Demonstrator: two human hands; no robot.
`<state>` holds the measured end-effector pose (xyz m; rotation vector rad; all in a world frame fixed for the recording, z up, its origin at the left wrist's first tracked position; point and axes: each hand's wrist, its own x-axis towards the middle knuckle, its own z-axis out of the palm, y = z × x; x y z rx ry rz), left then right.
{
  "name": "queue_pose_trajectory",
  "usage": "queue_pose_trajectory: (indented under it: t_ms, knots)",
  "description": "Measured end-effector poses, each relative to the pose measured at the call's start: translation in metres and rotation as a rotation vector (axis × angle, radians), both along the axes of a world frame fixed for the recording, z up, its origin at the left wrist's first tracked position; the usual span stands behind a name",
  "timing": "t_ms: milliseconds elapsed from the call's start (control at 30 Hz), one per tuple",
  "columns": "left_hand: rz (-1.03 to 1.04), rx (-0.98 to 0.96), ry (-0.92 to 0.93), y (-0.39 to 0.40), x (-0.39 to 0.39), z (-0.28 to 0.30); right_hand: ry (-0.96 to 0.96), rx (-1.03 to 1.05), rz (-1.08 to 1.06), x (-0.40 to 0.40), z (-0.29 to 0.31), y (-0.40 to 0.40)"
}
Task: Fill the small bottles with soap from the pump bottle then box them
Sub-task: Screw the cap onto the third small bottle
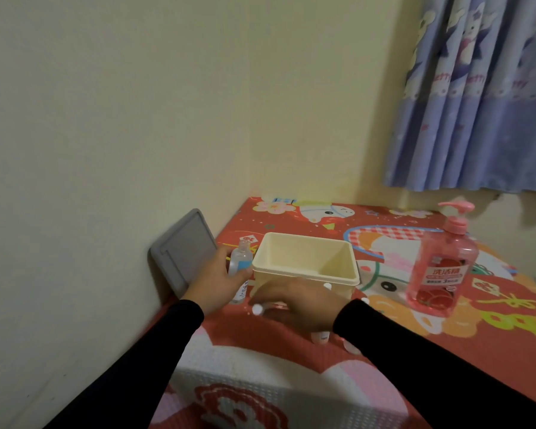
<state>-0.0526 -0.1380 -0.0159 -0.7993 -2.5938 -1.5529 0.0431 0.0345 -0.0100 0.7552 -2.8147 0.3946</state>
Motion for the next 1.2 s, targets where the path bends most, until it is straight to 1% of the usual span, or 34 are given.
queue_pose_trajectory:
  t_ms: [133, 267, 400, 533, 600, 833, 1067, 1200]
  knots:
    - [-0.017, -0.02, -0.021, 0.003, 0.0, -0.001, 0.111, -0.217, -0.132, 0.002, 0.029, 0.011]
    - [-0.021, -0.035, -0.015, 0.006, -0.002, -0.004, 0.129, -0.626, -0.232, 0.001, 0.052, 0.022]
    - [-0.044, -0.042, -0.004, 0.008, -0.001, -0.004, 0.179, -0.977, -0.255, -0.005, 0.062, 0.029]
    - [-0.082, -0.047, -0.009, 0.01, -0.001, -0.005, 0.243, -1.197, -0.261, -0.006, 0.066, 0.03]
    - [-0.091, -0.049, 0.0, 0.011, 0.0, -0.006, 0.273, -1.232, -0.264, -0.007, 0.068, 0.03]
    - [-0.109, -0.051, -0.007, 0.014, 0.0, -0.006, 0.306, -1.211, -0.267, -0.009, 0.071, 0.027]
    - [-0.115, -0.084, 0.03, 0.017, 0.001, -0.005, 0.281, -1.161, -0.275, -0.012, 0.068, 0.023]
    - [-0.138, -0.091, 0.046, 0.022, 0.005, 0.0, 0.217, -1.142, -0.265, -0.013, 0.063, 0.02]
